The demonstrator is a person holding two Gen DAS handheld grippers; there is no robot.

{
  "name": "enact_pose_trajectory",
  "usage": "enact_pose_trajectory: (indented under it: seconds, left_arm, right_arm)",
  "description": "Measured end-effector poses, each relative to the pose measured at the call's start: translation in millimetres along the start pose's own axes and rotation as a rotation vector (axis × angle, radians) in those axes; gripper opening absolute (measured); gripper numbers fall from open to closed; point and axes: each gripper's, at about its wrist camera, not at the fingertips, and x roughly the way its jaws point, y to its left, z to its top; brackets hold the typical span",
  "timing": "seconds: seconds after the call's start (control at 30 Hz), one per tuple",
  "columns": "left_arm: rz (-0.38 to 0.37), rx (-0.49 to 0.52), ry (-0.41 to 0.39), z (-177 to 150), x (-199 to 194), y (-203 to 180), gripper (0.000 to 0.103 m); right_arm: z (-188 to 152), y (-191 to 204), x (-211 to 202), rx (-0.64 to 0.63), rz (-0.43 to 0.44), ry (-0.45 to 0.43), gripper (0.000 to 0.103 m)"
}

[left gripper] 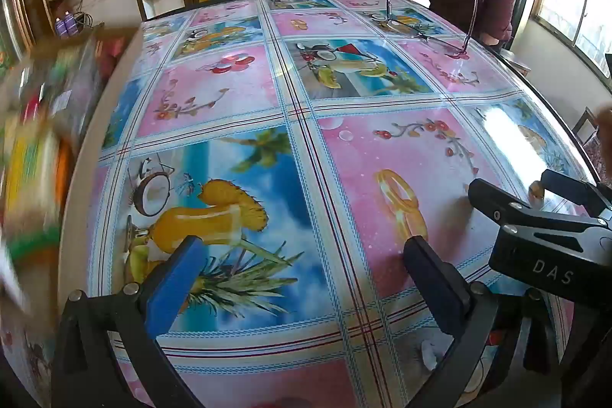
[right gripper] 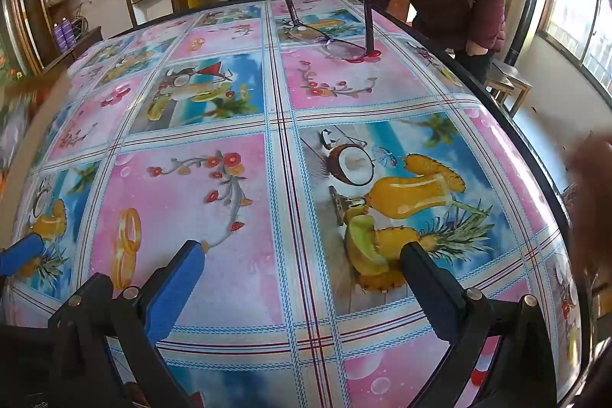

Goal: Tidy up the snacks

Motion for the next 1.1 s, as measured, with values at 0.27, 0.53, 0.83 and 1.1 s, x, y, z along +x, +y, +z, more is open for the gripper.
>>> enact_pose_trajectory:
  seconds: [0.27, 0.53, 0.83, 1.1]
  left_arm:
    - [0.0, 0.0, 0.0, -0.1, -0.2, 0.3, 0.103]
    - [0.0, 0.0, 0.0, 0.2, -0.1, 0.2, 0.103]
    - [0.0, 0.0, 0.0, 1.4, -1.0, 1.9, 0.103]
    - [0.0, 0.0, 0.001, -0.1, 0.0, 3.0, 0.103]
  right_arm:
    - [1.5, 0.0, 0.7, 0.0, -0.001, 0.001, 0.102]
    - [1.1, 0.1, 0.3, -0.001, -0.001, 0.0, 0.102]
    - [0.8, -0.4, -1.1, 0.0, -0.001, 0.001, 0.102]
    - [0.9, -1.0, -5.2, 0.0, -0.001, 0.002, 0.102]
